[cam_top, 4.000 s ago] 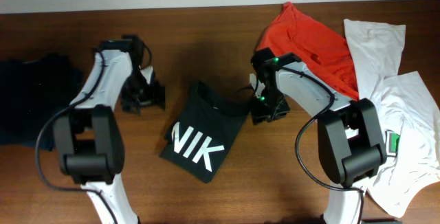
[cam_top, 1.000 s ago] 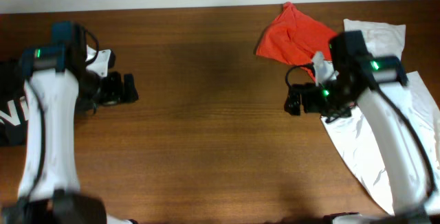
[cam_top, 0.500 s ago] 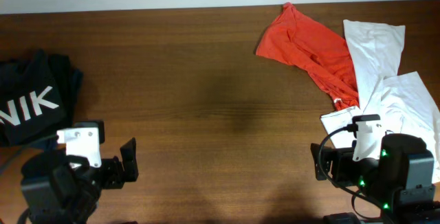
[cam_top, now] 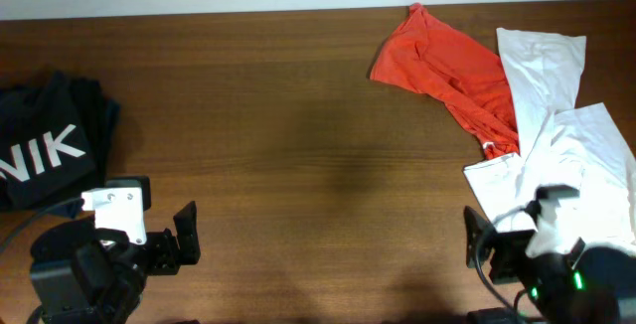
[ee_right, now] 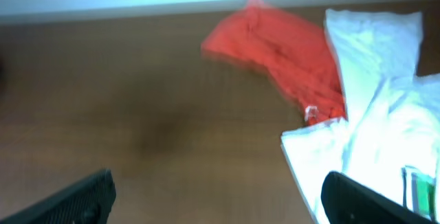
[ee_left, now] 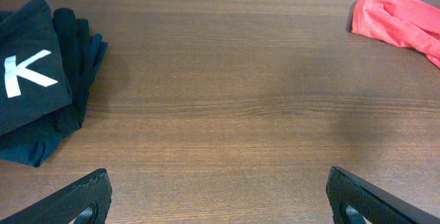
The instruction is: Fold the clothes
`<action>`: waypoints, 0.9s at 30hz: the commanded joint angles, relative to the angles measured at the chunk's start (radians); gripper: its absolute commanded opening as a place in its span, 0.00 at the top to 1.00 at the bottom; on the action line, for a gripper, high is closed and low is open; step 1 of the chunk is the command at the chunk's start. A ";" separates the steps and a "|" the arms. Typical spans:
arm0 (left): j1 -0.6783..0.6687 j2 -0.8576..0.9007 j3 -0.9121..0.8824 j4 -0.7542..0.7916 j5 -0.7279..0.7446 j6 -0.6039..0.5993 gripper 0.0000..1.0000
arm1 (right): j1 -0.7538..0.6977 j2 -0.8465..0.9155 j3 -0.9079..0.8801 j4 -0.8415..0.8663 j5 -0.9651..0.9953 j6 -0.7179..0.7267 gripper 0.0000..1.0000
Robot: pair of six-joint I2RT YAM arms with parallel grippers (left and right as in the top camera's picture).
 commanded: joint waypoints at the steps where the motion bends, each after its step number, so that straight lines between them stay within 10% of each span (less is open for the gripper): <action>1: 0.001 -0.005 -0.006 0.002 0.007 0.016 0.01 | -0.008 -0.179 -0.173 0.123 0.052 0.001 0.01; 12: 0.001 -0.005 -0.006 0.002 0.007 0.016 0.01 | -0.034 -0.393 -0.970 1.135 0.058 -0.072 0.01; 27: 0.001 -0.005 -0.006 0.001 0.007 0.016 0.01 | -0.034 -0.392 -0.965 0.940 0.053 -0.089 0.01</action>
